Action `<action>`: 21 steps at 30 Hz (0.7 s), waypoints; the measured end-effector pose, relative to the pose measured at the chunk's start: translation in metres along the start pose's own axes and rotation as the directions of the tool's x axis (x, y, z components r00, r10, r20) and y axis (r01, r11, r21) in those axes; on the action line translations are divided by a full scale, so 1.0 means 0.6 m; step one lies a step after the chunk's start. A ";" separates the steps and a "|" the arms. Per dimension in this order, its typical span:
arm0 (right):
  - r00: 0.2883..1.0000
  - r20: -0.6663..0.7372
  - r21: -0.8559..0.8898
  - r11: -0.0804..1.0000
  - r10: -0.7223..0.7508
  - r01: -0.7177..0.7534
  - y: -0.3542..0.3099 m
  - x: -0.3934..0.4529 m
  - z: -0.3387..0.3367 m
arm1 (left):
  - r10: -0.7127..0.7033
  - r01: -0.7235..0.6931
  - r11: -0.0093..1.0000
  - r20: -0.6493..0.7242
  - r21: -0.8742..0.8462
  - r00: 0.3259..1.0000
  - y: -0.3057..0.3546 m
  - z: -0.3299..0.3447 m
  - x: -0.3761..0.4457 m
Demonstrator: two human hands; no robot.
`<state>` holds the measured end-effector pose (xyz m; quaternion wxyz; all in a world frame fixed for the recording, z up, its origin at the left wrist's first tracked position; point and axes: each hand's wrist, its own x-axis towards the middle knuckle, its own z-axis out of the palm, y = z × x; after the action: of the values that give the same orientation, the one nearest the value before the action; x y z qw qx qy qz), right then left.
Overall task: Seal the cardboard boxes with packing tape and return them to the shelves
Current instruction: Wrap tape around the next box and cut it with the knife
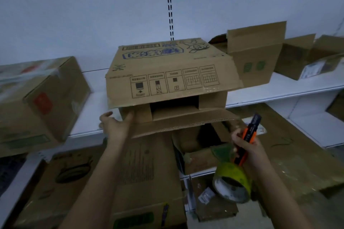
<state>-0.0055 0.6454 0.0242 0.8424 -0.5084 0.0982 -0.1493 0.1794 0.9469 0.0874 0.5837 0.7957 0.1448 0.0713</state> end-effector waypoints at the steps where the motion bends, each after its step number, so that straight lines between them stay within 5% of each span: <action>1: 1.000 0.000 -0.018 0.999 0.030 -0.030 0.006 -0.006 0.002 | 0.025 -0.025 1.000 -0.070 -0.009 0.997 0.002 0.003 -0.004; 3: 0.997 0.041 -0.051 0.997 0.064 -0.062 0.014 -0.012 0.011 | 0.205 -0.207 0.978 -0.156 0.008 0.966 0.011 0.004 -0.005; 8: 0.988 0.156 -0.054 0.998 -0.012 0.021 0.013 0.027 0.046 | 0.630 -0.630 0.773 -0.206 0.075 0.748 0.027 -0.024 -0.017; 12: 0.974 0.217 -0.023 0.998 -0.059 0.065 -0.003 0.063 0.074 | 0.833 -0.856 0.513 -0.283 0.070 0.476 0.034 -0.068 -0.036; 17: 0.981 0.188 -0.094 0.993 -0.049 0.068 -0.005 0.097 0.101 | 0.968 -0.909 0.129 0.148 0.396 0.202 0.110 -0.018 -0.039; 21: 0.980 0.188 -0.101 0.991 -0.062 0.083 -0.004 0.110 0.103 | 0.863 -0.712 -0.130 0.432 0.691 0.261 0.064 0.076 0.021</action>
<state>0.0758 0.6724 0.0541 0.8129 -0.5683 0.0091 -0.1266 0.2096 0.8986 0.1092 -0.0314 0.8645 -0.3029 0.3999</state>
